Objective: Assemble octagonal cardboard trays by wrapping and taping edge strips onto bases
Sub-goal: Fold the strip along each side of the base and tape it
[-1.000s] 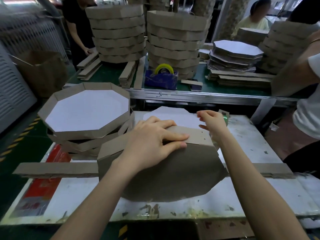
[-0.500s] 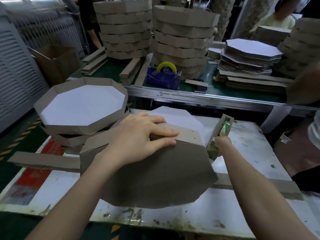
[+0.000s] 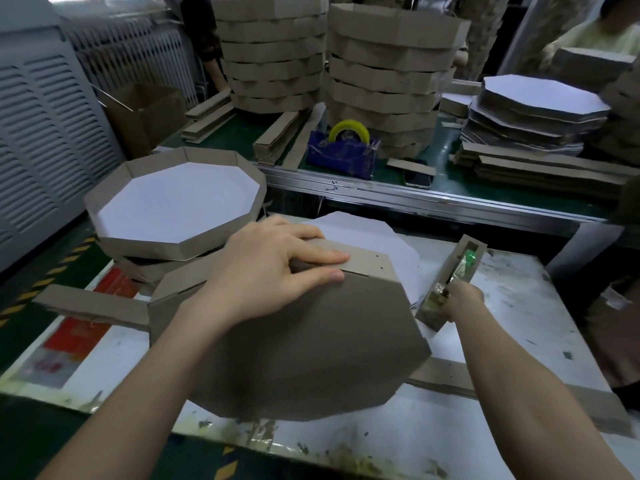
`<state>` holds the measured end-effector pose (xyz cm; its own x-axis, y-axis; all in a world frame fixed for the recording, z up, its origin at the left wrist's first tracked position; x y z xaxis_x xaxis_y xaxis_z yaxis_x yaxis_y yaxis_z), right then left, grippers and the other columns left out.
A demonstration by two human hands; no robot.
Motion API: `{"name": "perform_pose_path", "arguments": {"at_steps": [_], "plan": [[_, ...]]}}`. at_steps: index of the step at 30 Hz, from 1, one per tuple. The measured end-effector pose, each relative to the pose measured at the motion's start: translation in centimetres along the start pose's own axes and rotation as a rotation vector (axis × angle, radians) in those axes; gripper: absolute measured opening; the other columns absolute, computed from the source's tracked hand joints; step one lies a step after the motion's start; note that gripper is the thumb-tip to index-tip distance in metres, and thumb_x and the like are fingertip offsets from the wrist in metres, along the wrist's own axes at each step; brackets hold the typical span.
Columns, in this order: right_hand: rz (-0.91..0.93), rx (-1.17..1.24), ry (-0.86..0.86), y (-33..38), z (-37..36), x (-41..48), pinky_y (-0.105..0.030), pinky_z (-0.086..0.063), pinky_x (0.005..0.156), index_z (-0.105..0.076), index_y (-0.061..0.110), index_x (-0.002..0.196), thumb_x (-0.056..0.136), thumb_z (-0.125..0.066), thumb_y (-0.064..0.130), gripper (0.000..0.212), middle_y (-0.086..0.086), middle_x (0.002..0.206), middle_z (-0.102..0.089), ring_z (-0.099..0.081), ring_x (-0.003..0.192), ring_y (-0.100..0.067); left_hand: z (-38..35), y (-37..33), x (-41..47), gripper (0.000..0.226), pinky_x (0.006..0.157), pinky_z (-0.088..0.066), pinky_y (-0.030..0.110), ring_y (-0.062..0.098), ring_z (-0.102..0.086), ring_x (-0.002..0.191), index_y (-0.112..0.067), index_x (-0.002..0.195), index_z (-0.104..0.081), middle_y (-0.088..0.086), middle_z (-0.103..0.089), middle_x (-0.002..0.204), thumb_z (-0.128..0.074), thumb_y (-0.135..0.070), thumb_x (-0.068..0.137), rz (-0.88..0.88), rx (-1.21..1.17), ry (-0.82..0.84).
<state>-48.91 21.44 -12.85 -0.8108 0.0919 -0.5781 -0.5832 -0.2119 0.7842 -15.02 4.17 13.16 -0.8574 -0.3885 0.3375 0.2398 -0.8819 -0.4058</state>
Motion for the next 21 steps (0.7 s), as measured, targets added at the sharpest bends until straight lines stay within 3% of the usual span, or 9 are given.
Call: {"name": "perform_pose_path", "arguments": {"at_steps": [3,7,10,13,17,19,21], "plan": [[0.035,0.162,-0.084,-0.6,0.3,-0.5,-0.03,-0.041,0.052,-0.055,0.009,0.099,0.087,-0.059,0.017,0.014,-0.001,0.073,-0.054,-0.051,0.063,-0.017,0.1,0.1,0.0,0.037,0.078,-0.05,0.041,0.006,-0.053,0.102,-0.059,0.108,-0.063,-0.026,-0.064,0.111,-0.046,-0.076,0.08,0.0,-0.01,-0.023],[0.057,0.484,-0.108,-1.8,0.3,-1.7,-0.024,-0.041,0.048,-0.062,0.013,0.08,0.081,-0.058,0.032,0.02,0.002,0.072,-0.063,-0.058,0.06,-0.015,0.1,0.0,0.1,0.04,0.077,-0.05,0.04,0.005,-0.053,0.1,-0.06,0.106,-0.064,-0.028,-0.064,0.108,-0.041,-0.075,0.078,-0.006,-0.012,-0.046],[0.114,0.594,-0.102,-3.7,0.7,-2.2,-0.023,-0.042,0.047,-0.061,0.015,0.07,0.083,-0.057,0.028,0.019,0.002,0.07,-0.061,-0.057,0.059,-0.015,0.1,-0.2,0.0,0.04,0.077,-0.051,0.04,0.005,-0.053,0.1,-0.059,0.107,-0.064,-0.026,-0.065,0.108,-0.04,-0.075,0.079,-0.014,-0.004,-0.051],[0.21,0.492,-0.062,-5.1,1.3,-2.0,-0.028,-0.047,0.055,-0.062,0.014,0.071,0.089,-0.055,0.021,0.02,-0.001,0.077,-0.063,-0.059,0.073,-0.019,0.1,-0.4,-0.1,0.039,0.075,-0.051,0.039,0.005,-0.053,0.098,-0.059,0.107,-0.064,-0.025,-0.065,0.108,-0.04,-0.074,0.08,-0.025,0.007,-0.064],[0.335,0.157,-0.008,-6.3,2.1,-1.3,-0.02,-0.049,0.079,-0.067,-0.003,0.084,0.097,-0.06,0.02,0.026,-0.004,0.121,-0.063,-0.058,0.101,-0.016,0.1,-0.3,-0.2,0.04,0.077,-0.05,0.039,0.005,-0.053,0.102,-0.06,0.106,-0.064,-0.025,-0.065,0.111,-0.039,-0.075,0.079,-0.012,0.018,-0.067],[0.389,0.062,0.003,-6.5,2.3,-0.8,-0.029,-0.048,0.097,-0.066,-0.008,0.085,0.095,-0.064,0.02,0.03,-0.005,0.129,-0.061,-0.057,0.114,-0.02,0.1,-0.2,-0.3,0.039,0.078,-0.05,0.039,0.006,-0.053,0.103,-0.06,0.105,-0.063,-0.024,-0.065,0.113,-0.039,-0.075,0.079,-0.004,0.021,-0.076],[0.395,0.039,0.012,-6.4,2.7,-0.3,-0.035,-0.046,0.102,-0.066,-0.008,0.084,0.095,-0.065,0.017,0.027,-0.007,0.13,-0.063,-0.058,0.117,-0.023,0.1,-0.1,-0.3,0.038,0.08,-0.05,0.04,0.007,-0.054,0.104,-0.061,0.105,-0.063,-0.024,-0.064,0.114,-0.039,-0.075,0.079,0.004,0.02,-0.076]]}}
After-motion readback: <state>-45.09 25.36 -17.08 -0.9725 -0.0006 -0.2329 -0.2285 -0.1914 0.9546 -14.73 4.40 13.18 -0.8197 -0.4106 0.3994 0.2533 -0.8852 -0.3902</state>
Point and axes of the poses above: each hand's wrist, its own x-axis towards the middle knuckle, its own z-axis out of the back of the hand, y = z × x, the point moved 9 cm from there along x, towards the middle knuckle
